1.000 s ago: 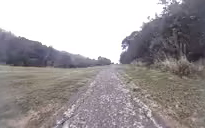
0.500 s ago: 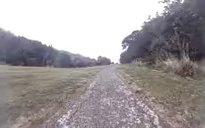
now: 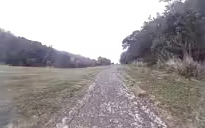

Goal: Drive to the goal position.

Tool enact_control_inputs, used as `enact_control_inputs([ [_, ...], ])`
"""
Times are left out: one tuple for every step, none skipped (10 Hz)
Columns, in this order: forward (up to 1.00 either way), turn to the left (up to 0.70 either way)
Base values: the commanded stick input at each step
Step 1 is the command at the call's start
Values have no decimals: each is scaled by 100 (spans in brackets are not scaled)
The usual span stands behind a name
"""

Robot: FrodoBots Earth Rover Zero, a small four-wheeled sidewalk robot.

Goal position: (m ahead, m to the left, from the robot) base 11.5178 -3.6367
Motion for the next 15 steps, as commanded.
enact_control_inputs([
  [45,-27],
  [45,-27],
  [45,-27],
  [45,-27],
  [45,-27],
  [45,-24],
  [45,-22],
  [45,-20],
  [45,-20],
  [45,-20],
  [45,-20],
  [45,-20],
  [45,-20],
  [45,-21],
  [45,-24],
])
